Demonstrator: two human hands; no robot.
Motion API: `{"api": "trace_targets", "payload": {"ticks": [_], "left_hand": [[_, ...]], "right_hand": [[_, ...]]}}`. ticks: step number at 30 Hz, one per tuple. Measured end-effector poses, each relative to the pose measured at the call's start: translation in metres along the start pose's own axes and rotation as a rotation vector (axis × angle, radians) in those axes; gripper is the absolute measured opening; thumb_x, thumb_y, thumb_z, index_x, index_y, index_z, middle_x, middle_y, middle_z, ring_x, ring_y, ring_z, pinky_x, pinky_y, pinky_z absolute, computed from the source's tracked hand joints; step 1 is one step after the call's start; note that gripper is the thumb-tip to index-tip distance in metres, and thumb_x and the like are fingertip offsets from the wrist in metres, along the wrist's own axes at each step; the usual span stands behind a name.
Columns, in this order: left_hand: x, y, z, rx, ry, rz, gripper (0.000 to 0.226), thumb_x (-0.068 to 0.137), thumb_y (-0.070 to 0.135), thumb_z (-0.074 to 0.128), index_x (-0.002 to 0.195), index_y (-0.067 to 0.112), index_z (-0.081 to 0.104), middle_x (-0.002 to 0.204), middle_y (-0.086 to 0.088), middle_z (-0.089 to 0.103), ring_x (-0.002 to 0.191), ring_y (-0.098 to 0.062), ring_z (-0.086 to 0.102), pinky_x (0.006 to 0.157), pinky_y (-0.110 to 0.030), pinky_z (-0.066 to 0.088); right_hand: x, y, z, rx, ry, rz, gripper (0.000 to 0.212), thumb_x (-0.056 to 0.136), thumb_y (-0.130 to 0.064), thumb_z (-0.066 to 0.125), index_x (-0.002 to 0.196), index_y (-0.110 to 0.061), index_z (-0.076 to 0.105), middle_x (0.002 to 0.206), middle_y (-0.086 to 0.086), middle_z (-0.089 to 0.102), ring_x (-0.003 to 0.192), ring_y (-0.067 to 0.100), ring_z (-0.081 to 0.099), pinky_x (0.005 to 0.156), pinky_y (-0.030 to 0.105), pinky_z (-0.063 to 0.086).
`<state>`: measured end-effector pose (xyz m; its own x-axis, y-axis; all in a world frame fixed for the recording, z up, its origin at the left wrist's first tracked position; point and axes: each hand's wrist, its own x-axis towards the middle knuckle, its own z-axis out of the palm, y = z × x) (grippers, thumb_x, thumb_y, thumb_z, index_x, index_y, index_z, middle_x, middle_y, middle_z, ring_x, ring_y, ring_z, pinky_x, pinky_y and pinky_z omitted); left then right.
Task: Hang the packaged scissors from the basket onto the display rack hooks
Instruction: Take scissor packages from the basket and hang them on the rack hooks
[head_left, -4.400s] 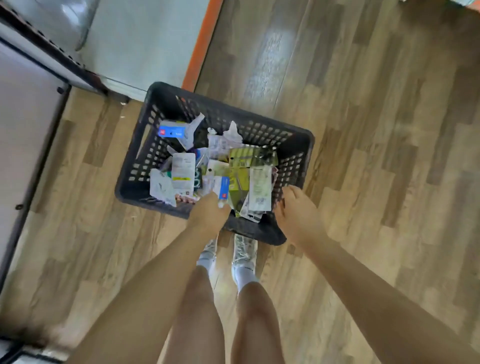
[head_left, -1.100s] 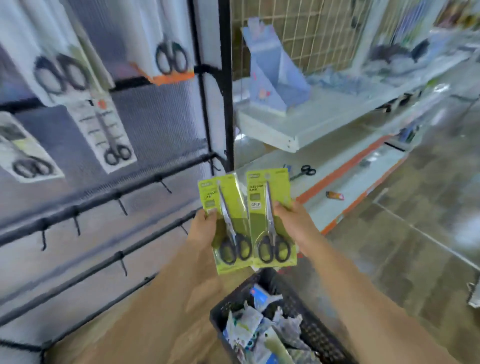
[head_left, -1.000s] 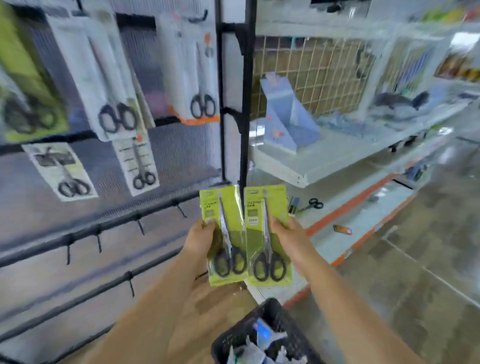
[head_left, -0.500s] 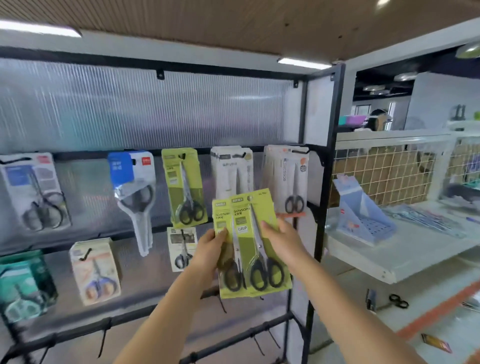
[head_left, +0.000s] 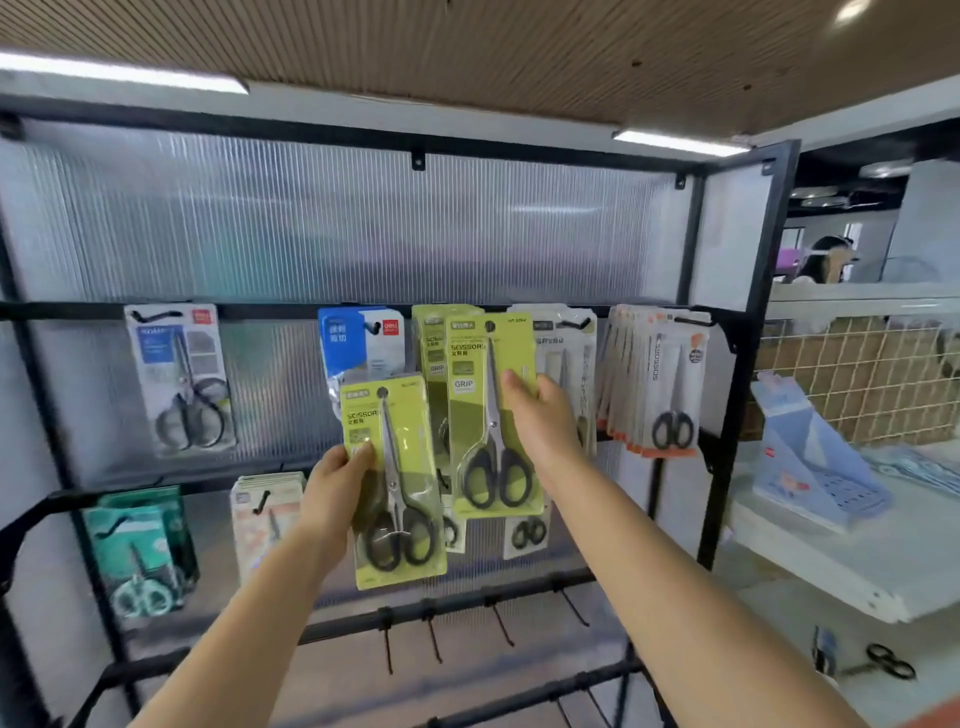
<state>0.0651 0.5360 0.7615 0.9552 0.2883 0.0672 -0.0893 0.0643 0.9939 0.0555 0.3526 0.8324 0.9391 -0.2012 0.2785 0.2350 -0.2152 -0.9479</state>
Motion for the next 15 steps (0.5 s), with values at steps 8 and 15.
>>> {"api": "trace_targets", "payload": {"ticks": [8,15], "left_hand": [[0.002,0.001,-0.006,-0.062,0.045,-0.019,0.014,0.097,0.024,0.05,0.096,0.012,0.054,0.087,-0.013,0.053,0.073,-0.022,0.051,0.059,-0.033,0.044],[0.005,-0.003,-0.007,-0.131,0.079,-0.053,0.011,0.097,0.023,0.051,0.091,0.015,0.055,0.091,-0.013,0.055,0.078,-0.024,0.053,0.062,-0.036,0.047]], "right_hand": [[0.026,-0.002,0.009,-0.014,-0.08,0.023,0.055,0.099,-0.038,0.042,0.141,-0.004,0.034,0.145,0.01,0.04,0.131,0.026,0.04,0.103,0.039,0.034],[0.049,0.011,0.02,-0.031,-0.137,0.03,0.052,0.1,-0.035,0.042,0.138,0.0,0.038,0.141,0.014,0.044,0.129,0.029,0.043,0.103,0.041,0.036]]}}
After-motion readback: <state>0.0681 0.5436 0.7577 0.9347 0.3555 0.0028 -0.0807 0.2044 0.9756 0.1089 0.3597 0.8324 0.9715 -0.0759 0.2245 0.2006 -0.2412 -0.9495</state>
